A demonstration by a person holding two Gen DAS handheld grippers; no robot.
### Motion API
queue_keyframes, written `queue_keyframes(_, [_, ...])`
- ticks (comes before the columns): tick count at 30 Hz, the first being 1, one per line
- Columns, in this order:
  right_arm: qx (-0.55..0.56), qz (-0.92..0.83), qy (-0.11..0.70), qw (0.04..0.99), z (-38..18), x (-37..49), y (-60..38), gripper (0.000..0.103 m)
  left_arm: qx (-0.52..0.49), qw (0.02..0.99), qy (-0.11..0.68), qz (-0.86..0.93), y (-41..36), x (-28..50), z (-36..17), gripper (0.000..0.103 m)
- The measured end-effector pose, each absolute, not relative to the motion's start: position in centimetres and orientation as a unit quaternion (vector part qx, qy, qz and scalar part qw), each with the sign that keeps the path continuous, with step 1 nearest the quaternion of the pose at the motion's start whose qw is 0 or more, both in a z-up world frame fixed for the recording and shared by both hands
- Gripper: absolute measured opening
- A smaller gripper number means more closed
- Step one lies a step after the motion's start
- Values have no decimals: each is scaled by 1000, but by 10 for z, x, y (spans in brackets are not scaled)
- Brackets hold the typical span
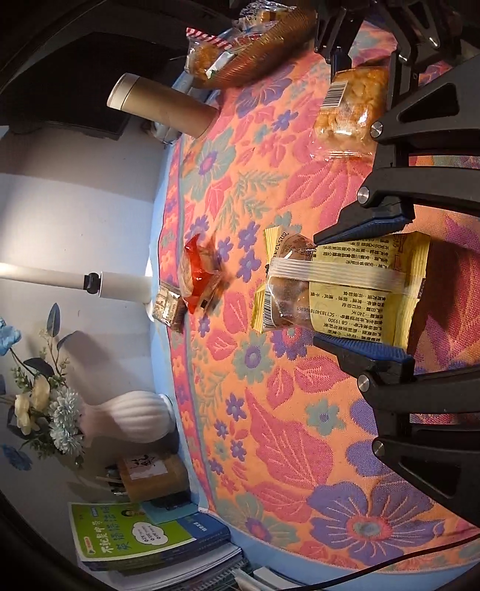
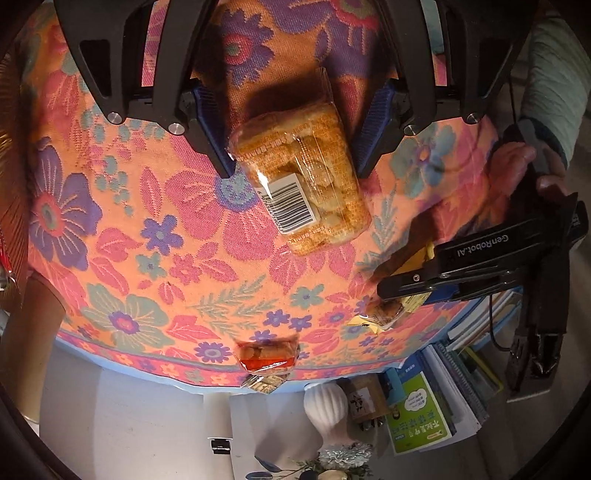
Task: Organize snacks
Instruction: 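Grasp the bread cake bag with the right tool while the left grasps the yellow cake pack, then carry both packs over the glass bowl and open both tools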
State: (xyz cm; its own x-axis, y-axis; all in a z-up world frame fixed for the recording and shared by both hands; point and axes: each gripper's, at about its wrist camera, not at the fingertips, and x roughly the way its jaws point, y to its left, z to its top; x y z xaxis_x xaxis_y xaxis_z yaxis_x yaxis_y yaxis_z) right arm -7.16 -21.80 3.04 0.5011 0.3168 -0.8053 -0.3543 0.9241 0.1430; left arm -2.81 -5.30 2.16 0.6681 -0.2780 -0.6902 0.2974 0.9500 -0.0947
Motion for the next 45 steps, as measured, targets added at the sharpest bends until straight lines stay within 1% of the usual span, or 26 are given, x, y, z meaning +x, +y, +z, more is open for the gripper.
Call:
queue_keyframes(8, [-74,161,440,880,24,-80,-202,69,26,913,376,-158,-59,-29,19,45])
queue_keyframes(10, [-76,156,435,884,23,-81,-202,66,33,913,376,-156,-60,-29,19,45])
queue_keyframes(12, [-77,153,429,887,24,-83,-202,57,39,913,374,-156,-62,-30,19,45])
queue_keyframes(15, [-75,159,424,888,25,-89,-202,54,51,918,366,-146,-64,-33,20,45])
queue_keyframes(20, [-24,196,432,880,32,-99,-213,53,70,917,369,-138,-72,-33,23,45])
queue_keyframes(23, [36,227,436,870,41,-103,-229,51,32,915,373,-153,-74,-33,32,45])
queue_keyframes(26, [75,238,427,869,55,-107,-247,49,13,918,358,-173,-86,-37,50,45])
queue_keyframes(31, [122,245,381,883,91,-122,-282,48,38,923,322,-207,-125,-49,88,45])
queue_keyframes(37, [150,204,315,915,135,-144,-335,47,32,917,298,-265,-178,-53,123,45])
queue_keyframes(40, [166,166,277,932,154,-157,-370,47,27,908,298,-295,-208,-54,132,45])
queue_keyframes(45, [178,54,221,957,177,-171,-431,47,45,895,297,-329,-268,-54,139,45])
